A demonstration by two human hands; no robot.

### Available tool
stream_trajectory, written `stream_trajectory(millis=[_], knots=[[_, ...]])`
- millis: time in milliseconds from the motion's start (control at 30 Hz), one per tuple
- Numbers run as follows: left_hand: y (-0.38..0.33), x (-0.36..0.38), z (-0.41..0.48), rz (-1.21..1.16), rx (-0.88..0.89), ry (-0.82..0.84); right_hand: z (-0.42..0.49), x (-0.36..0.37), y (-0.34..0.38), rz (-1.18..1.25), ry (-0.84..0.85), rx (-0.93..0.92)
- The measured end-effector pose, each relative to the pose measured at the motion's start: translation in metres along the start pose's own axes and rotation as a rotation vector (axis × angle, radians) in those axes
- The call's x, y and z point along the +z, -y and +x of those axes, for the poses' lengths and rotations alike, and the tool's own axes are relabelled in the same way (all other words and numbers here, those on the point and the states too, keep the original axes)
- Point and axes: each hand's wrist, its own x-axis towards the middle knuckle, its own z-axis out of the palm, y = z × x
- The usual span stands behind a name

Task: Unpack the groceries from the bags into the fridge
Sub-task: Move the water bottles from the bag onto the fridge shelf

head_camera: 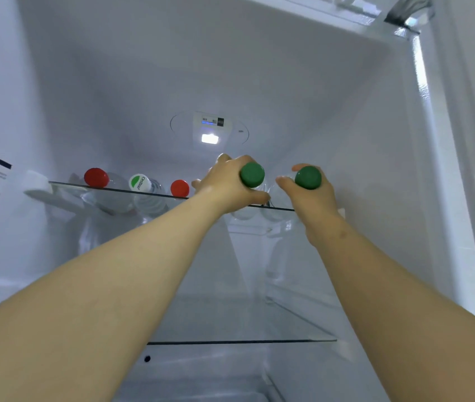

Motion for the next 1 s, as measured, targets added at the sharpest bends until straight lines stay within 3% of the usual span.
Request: stream_trajectory(millis=[333, 500, 567, 700, 1000], knots=[[0.003, -0.021, -0.007, -0.180, 0.036, 0.230, -0.005, -0.019, 0.008, 0.018, 0.038, -0.007], [0.007, -0.020, -0.008, -0.236, 0.073, 0.183, -0.005, -0.025, 0.008, 0.017, 0.060, -0.017], [0.009, -0.020, -0.010, -0.253, 0.118, 0.177, -0.006, -0.026, 0.003, -0.029, 0.033, -0.115], [0.009, -0.018, -0.013, -0.179, 0.178, 0.158, -0.012, -0.025, -0.003, -0.221, 0.038, -0.389], [0.005, -0.008, -0.013, 0.045, 0.174, 0.141, -0.004, -0.032, -0.005, -0.469, -0.013, -0.356]])
